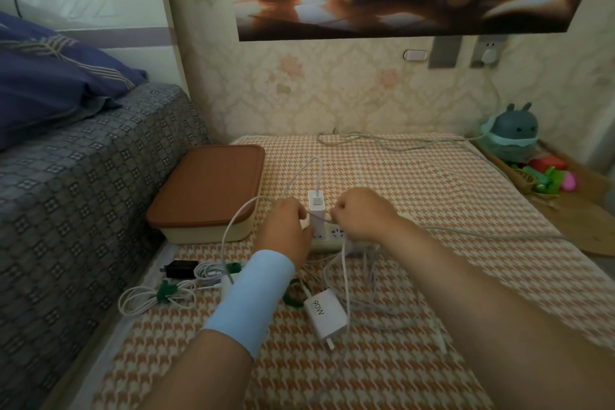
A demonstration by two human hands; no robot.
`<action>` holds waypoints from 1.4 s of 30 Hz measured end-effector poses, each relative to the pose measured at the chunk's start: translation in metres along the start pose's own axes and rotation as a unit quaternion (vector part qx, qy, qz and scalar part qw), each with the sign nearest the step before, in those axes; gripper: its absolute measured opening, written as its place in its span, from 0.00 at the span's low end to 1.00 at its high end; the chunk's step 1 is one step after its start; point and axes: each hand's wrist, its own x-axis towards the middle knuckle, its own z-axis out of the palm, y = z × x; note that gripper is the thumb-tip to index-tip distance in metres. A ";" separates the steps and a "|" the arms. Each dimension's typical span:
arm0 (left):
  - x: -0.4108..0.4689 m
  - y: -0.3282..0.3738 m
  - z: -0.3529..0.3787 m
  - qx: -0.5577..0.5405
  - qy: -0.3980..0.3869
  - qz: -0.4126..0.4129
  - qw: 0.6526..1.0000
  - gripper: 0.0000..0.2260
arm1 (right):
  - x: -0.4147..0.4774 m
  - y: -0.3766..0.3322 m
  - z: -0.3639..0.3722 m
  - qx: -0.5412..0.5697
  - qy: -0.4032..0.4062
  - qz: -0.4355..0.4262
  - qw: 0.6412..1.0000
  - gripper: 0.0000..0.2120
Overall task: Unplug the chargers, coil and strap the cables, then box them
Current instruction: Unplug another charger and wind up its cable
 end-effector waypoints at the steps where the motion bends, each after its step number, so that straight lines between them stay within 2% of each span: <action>1: 0.001 -0.001 0.000 -0.026 0.014 -0.028 0.999 0.11 | 0.001 0.002 -0.003 0.044 0.019 0.010 0.999 0.18; 4: 0.008 -0.005 0.001 -0.073 0.019 -0.051 0.996 0.28 | 0.000 0.008 -0.008 0.155 0.055 0.013 0.986 0.18; 5: 0.011 -0.006 0.002 -0.062 -0.012 -0.041 0.997 0.34 | -0.001 0.009 -0.010 0.179 0.062 0.009 0.982 0.17; 6: 0.014 -0.006 0.004 -0.044 -0.048 -0.023 0.998 0.35 | -0.002 0.010 -0.011 0.197 0.068 0.001 0.978 0.17; 9: 0.016 -0.007 0.010 -0.056 -0.113 -0.005 0.992 0.29 | -0.004 0.009 -0.011 0.225 0.072 -0.036 0.971 0.17; 13: 0.017 -0.013 0.008 -0.070 -0.143 -0.001 0.987 0.30 | 0.001 0.010 -0.012 0.268 0.052 -0.025 0.962 0.16; 16: 0.021 -0.023 0.004 -0.091 -0.163 0.009 0.982 0.30 | 0.009 0.006 -0.012 0.279 0.000 -0.024 0.960 0.14; 19: 0.022 -0.034 -0.001 -0.157 -0.183 0.011 0.970 0.27 | 0.009 -0.005 -0.010 0.282 -0.085 -0.078 0.952 0.12; 21: 0.022 -0.038 -0.004 -0.193 -0.201 -0.006 0.960 0.30 | 0.008 -0.009 -0.010 0.261 -0.112 -0.106 0.953 0.13; 22: 0.023 -0.039 -0.004 -0.181 -0.214 -0.005 0.960 0.34 | 0.009 -0.008 -0.010 0.252 -0.116 -0.116 0.954 0.13; 24: 0.028 -0.039 -0.001 -0.081 -0.240 0.023 0.967 0.43 | 0.009 -0.005 -0.012 0.245 -0.124 -0.134 0.952 0.13; 25: 0.031 -0.038 0.000 -0.025 -0.246 0.035 0.968 0.45 | 0.009 -0.004 -0.013 0.244 -0.126 -0.140 0.951 0.13; 29: 0.043 -0.031 -0.002 0.081 -0.249 0.049 0.964 0.34 | 0.009 0.003 -0.013 0.274 -0.135 -0.143 0.942 0.12; 31: 0.045 -0.029 -0.002 0.116 -0.255 0.059 0.958 0.34 | 0.009 0.009 -0.014 0.297 -0.137 -0.133 0.936 0.12; 34: 0.045 -0.029 0.000 0.096 -0.259 0.078 0.958 0.41 | 0.008 0.009 -0.016 0.308 -0.159 -0.130 0.929 0.11; 37: 0.049 -0.034 0.004 0.085 -0.264 0.072 0.958 0.34 | 0.008 0.004 -0.011 0.297 -0.160 -0.125 0.933 0.12; 42: 0.056 -0.039 0.005 0.129 -0.234 0.073 0.961 0.29 | 0.014 0.010 -0.009 0.327 -0.127 -0.063 0.934 0.13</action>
